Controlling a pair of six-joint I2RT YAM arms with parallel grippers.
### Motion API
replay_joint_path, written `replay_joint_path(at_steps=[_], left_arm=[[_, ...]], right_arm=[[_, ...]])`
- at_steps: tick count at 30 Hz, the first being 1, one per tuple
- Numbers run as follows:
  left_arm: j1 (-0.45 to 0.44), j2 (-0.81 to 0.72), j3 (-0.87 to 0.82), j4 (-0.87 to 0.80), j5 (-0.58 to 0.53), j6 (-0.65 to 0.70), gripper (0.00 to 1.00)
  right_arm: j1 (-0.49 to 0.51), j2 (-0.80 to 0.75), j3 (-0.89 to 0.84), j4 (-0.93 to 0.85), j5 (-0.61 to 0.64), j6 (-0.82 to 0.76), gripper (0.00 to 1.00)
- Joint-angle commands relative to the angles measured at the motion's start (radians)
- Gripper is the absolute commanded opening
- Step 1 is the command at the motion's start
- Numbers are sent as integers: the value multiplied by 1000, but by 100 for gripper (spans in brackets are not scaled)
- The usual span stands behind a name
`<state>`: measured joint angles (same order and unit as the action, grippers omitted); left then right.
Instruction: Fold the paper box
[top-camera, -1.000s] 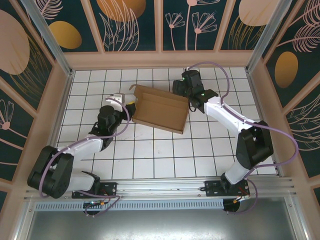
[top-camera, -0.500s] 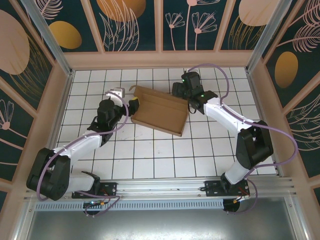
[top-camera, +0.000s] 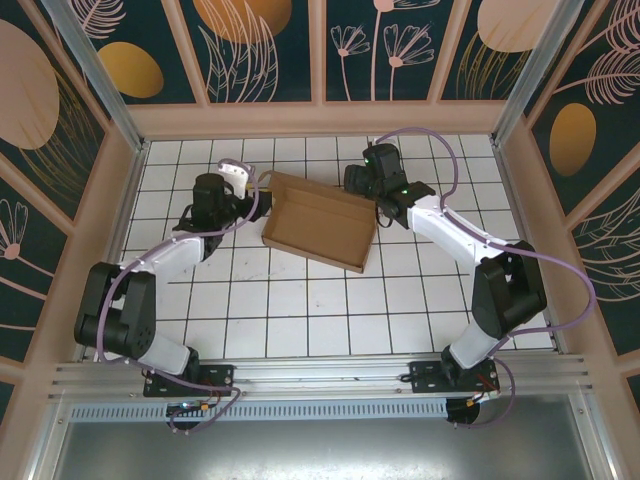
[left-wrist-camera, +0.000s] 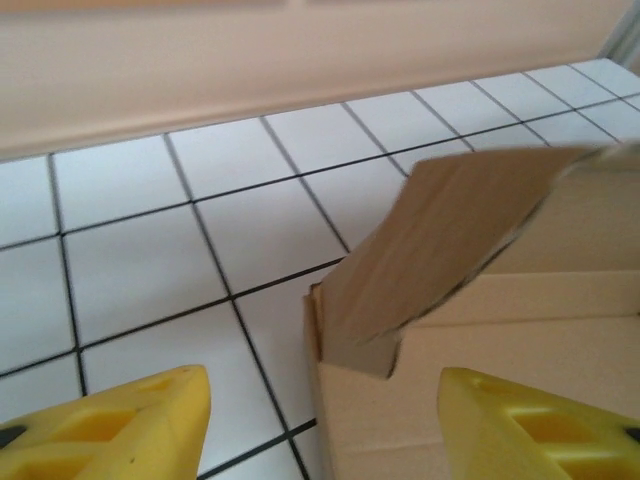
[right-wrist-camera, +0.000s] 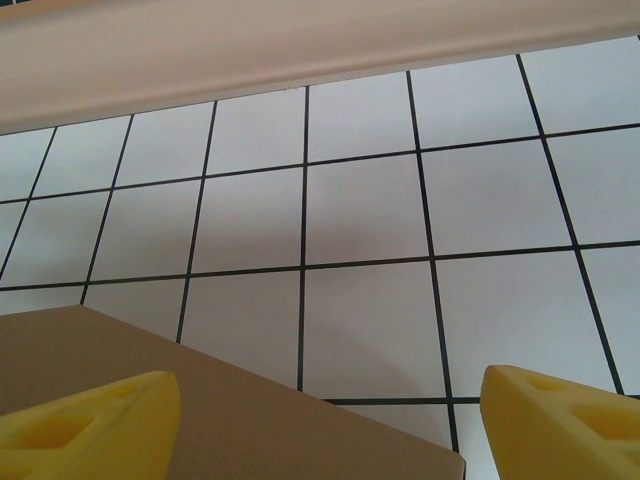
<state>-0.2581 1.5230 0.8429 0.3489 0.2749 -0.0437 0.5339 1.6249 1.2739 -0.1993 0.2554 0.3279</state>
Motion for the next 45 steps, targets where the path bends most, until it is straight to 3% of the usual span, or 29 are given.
replay_joint_path(at_steps=[1,9,24,45], left_arm=[[-3,31,46,-45,93,63,52],[-2,87,108,-27,59,36,38],[-2,109,109,-12,96,54,0],[-3,100,57,32,27,76,0]], right_arm=[[8,5,-6,6,-11,-4,78],[8,15,2,5,-16,-6,78],[8,10,-6,9,-8,-3,79],[-32,-122,-22,86,-188,52,87]])
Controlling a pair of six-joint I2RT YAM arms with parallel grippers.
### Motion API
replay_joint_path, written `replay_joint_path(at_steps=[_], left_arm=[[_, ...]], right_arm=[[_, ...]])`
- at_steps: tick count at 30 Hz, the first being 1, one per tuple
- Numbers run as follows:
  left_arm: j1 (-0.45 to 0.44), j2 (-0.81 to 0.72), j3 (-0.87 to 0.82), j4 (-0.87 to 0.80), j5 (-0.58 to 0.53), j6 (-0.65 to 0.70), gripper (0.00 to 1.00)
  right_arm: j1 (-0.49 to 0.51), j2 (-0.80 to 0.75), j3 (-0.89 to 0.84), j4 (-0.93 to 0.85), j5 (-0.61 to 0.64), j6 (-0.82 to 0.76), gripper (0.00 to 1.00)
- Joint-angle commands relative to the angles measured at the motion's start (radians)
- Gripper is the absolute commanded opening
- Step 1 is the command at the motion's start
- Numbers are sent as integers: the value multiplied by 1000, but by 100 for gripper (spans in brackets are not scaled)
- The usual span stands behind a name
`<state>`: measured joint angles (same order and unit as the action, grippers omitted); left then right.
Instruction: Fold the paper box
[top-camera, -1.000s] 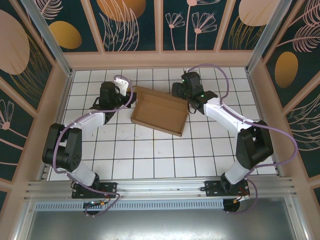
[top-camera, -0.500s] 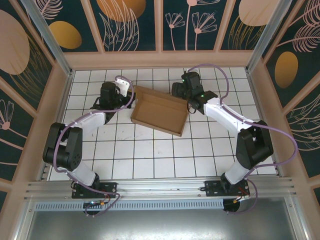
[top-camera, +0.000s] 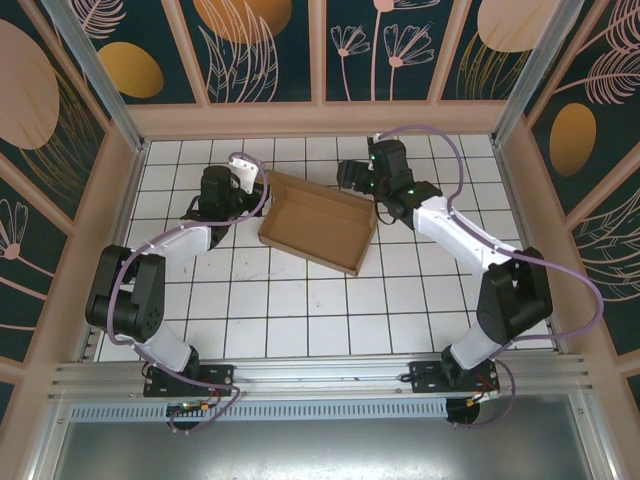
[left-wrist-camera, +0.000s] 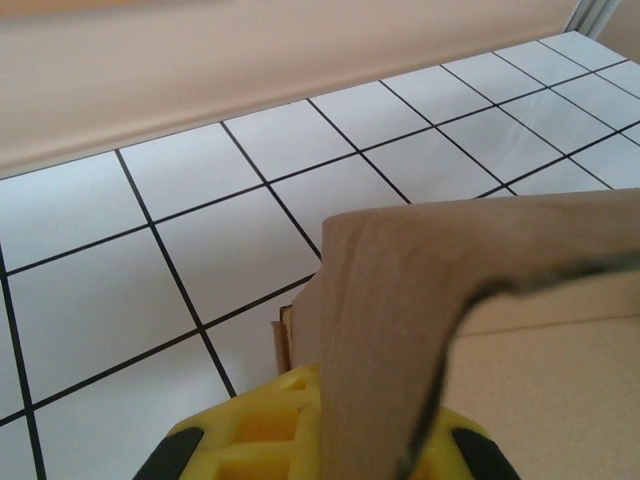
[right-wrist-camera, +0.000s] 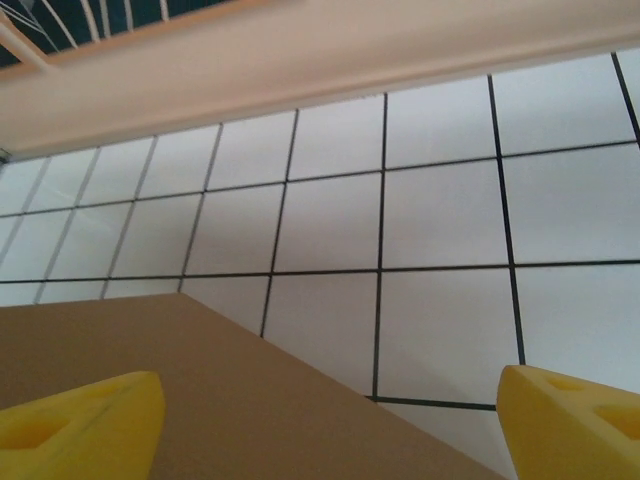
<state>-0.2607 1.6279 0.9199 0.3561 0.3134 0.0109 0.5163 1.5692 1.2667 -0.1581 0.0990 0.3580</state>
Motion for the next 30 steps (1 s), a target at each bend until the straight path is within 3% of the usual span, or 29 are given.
replay_joint_path(at_steps=[1,8,12,15,19,26,30], left_arm=[[-1,-3,-22,26,-13,23,0],[0,1,-24,28,-20,26,0],[-1,2,-27,31,-20,24,0],[-2,4,-27,32,-17,24,0],[0,9,-27,34,-13,22,0],[-1,12,-26,32,-9,23,0],[0,9,-28,32,-5,22,0]], right_arm=[[-18,-82,-24,51,-30,25,88],[-90,-231,-134,101,-13,95,88],[-167,-330,-253,78,31,192,81],[-237,-394,-379,70,-9,254,73],[-300,-431,-543,120,-161,313,55],[-298,-323,-659,338,-413,397,30],[-283,-264,-652,394,-451,410,21]])
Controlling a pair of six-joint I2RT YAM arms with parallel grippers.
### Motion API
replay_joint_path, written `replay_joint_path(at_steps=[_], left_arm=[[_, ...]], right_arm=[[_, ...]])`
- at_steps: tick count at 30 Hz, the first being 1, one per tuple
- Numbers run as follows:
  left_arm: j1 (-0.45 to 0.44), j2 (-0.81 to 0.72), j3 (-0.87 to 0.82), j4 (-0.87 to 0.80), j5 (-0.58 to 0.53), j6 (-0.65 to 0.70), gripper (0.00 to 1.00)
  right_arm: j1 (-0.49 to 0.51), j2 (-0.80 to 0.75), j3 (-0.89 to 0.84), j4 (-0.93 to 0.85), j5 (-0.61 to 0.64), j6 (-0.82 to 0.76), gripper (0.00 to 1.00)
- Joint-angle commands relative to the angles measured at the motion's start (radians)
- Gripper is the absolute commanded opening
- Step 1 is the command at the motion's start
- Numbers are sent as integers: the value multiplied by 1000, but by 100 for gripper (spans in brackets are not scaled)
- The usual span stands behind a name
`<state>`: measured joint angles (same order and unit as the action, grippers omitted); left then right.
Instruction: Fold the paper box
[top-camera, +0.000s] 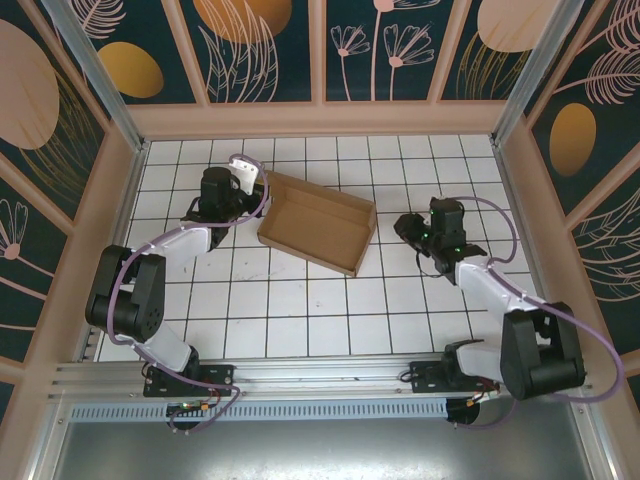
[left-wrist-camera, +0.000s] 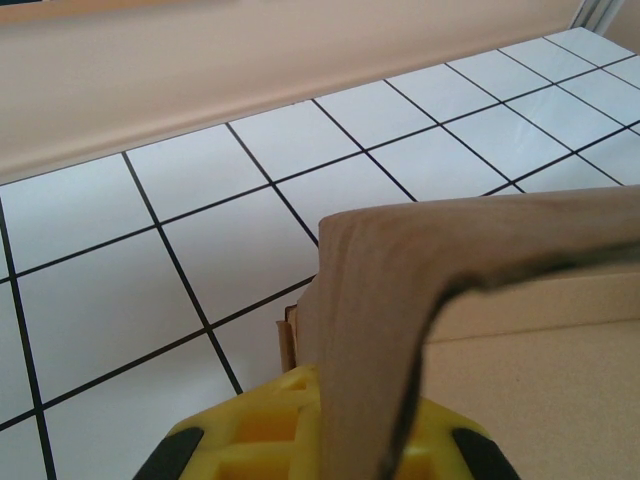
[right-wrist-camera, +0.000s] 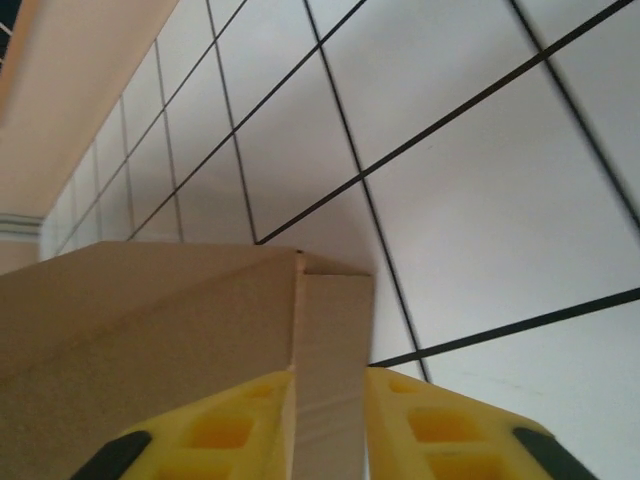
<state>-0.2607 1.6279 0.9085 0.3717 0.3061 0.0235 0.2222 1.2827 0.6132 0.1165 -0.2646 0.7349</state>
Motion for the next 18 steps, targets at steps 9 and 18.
replay_joint_path(at_steps=[9,18], left_arm=[[-5,13,-17,18,4,10,0],[-5,19,-14,22,12,7,0]], right_arm=[[47,139,39,176,-151,50,12],[81,235,85,215,-168,57,1]])
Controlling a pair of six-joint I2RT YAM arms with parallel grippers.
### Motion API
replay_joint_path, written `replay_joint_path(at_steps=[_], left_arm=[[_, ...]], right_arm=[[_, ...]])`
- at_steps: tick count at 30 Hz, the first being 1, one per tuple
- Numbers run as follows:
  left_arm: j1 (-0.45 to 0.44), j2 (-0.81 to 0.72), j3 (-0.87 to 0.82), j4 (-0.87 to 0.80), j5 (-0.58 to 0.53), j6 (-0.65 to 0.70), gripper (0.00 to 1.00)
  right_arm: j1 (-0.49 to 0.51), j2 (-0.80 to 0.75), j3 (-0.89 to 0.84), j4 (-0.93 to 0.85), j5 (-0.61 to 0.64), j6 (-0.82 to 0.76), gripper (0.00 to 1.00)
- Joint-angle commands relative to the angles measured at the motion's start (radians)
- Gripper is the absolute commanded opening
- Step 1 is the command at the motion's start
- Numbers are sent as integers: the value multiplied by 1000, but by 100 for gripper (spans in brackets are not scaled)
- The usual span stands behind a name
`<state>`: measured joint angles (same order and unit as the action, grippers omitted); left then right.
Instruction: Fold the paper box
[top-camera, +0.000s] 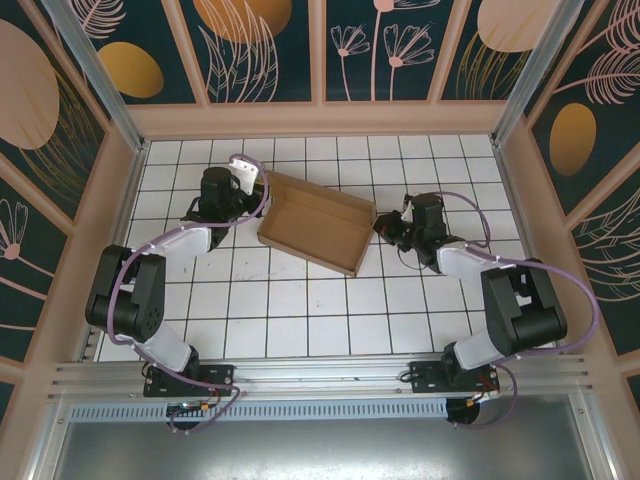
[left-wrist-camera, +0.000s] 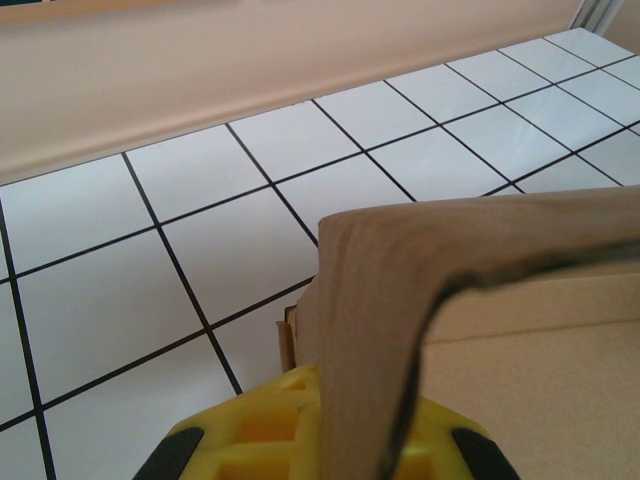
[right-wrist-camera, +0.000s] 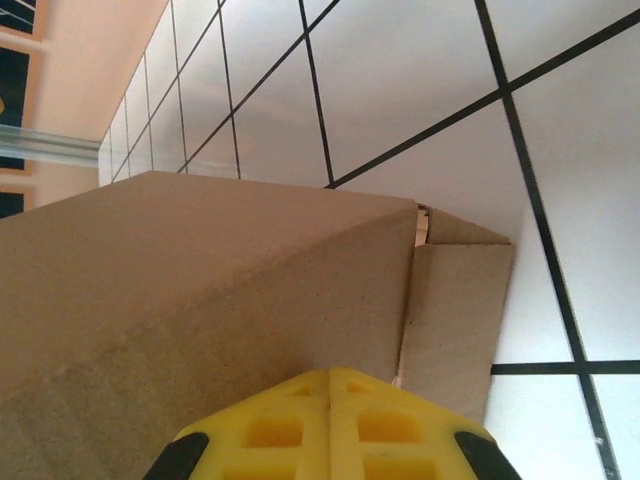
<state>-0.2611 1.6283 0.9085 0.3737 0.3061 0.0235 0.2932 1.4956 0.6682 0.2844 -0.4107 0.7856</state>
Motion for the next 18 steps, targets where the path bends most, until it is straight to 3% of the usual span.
replay_joint_path(at_steps=[1,13,18], left_arm=[[-4,19,-14,21,11,6,0],[-5,24,-17,21,18,5,0],[-6,25,-42,46,0,0,0]], right_arm=[[11,28,32,49,-22,7,1],[20,104,49,104,-44,25,0],[20,83,42,60,25,-12,0]])
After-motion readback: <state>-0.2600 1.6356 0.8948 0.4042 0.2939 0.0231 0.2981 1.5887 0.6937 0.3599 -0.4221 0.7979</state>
